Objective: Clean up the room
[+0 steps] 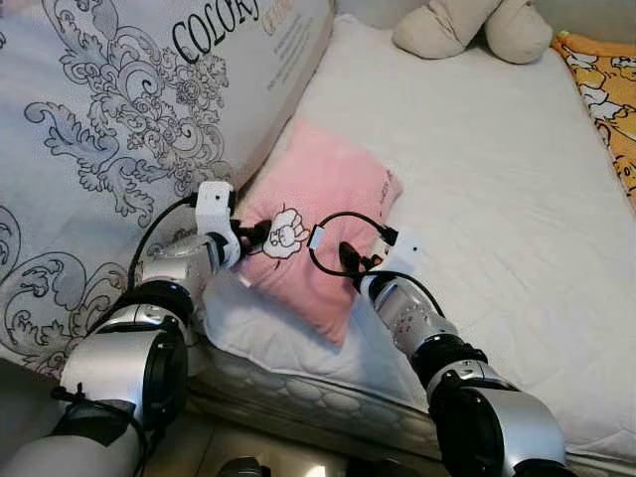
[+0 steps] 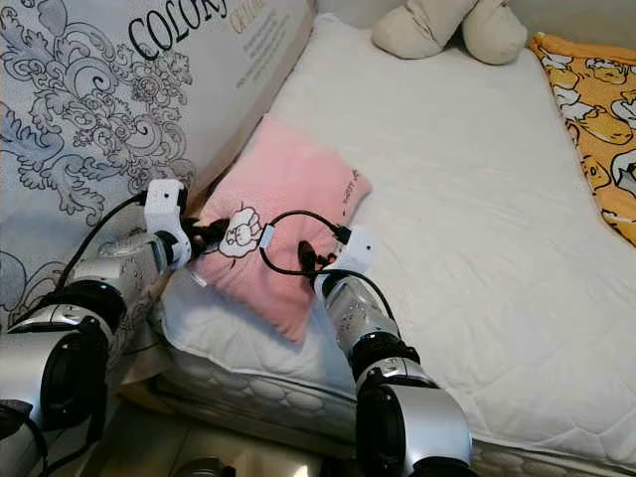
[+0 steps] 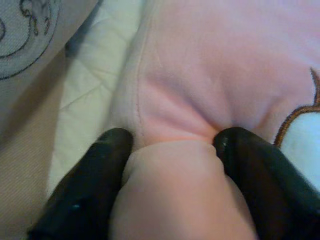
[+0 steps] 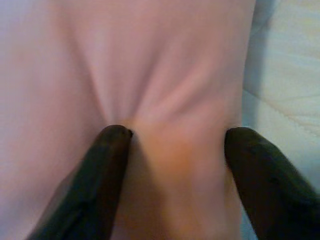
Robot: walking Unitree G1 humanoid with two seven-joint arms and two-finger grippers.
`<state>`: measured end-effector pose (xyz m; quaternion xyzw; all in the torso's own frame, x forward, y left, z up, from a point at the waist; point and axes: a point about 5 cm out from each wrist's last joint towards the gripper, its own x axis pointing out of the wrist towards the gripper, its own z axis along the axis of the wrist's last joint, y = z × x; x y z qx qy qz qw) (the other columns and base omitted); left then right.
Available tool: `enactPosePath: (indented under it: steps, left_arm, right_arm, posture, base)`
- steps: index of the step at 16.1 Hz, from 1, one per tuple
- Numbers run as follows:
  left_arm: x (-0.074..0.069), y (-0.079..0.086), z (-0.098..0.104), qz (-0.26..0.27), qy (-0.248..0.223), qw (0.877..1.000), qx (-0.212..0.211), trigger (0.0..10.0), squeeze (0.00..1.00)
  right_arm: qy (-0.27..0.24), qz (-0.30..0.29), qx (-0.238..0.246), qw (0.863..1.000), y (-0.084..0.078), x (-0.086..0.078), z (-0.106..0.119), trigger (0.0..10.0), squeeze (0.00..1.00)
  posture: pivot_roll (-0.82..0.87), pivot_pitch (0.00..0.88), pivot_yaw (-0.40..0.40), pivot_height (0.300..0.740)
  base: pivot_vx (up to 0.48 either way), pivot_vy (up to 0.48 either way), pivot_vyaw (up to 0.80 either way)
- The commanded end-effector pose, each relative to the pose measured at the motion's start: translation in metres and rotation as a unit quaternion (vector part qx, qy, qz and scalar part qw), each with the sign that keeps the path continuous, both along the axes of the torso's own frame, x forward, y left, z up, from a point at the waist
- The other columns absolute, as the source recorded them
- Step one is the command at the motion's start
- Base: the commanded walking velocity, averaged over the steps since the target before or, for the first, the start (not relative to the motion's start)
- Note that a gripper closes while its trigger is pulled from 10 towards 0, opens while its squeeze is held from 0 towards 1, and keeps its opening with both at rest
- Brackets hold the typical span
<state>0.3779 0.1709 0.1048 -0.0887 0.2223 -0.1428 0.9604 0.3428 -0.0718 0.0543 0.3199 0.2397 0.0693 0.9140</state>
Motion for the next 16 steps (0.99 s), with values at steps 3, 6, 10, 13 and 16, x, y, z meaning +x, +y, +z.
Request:
enactPosePath:
  steps: [3,6,10,13,16]
  left_arm:
    - [0.005,-0.014,0.011,-0.028,-0.016,0.998,-0.047,0.0,0.0]
    - [0.007,-0.017,0.017,-0.035,-0.029,0.996,-0.072,0.0,0.0]
    - [0.012,-0.021,0.035,-0.056,-0.063,0.99,-0.112,0.0,0.0]
    - [0.014,-0.01,0.055,-0.065,-0.098,0.985,-0.13,0.0,0.0]
    - [0.014,0.014,0.077,-0.051,-0.134,0.982,-0.124,0.0,0.0]
  right_arm:
    - [-0.01,0.014,0.006,1.0,0.009,0.0,0.003,0.0,0.0]
    - [-0.027,0.017,-0.003,0.999,0.008,0.002,0.006,0.0,0.0]
    - [-0.056,0.025,-0.014,0.998,0.009,0.008,0.016,0.0,0.29]
    - [-0.076,0.028,-0.019,0.997,0.01,0.014,0.026,0.0,0.44]
    - [-0.097,0.036,-0.021,0.994,0.015,0.021,0.039,0.0,0.53]
  posture:
    - [0.05,0.093,-0.018,0.74]
    - [0.05,0.088,-0.018,0.74]
    - [0.05,0.081,-0.016,0.74]
    - [0.08,0.074,-0.023,0.74]
    - [0.09,0.074,-0.029,0.74]
  base:
    - [0.0,0.0,0.0]
    - [0.0,0.0,0.0]
    - [0.0,0.0,0.0]
    - [0.0,0.0,0.0]
    - [0.0,0.0,0.0]
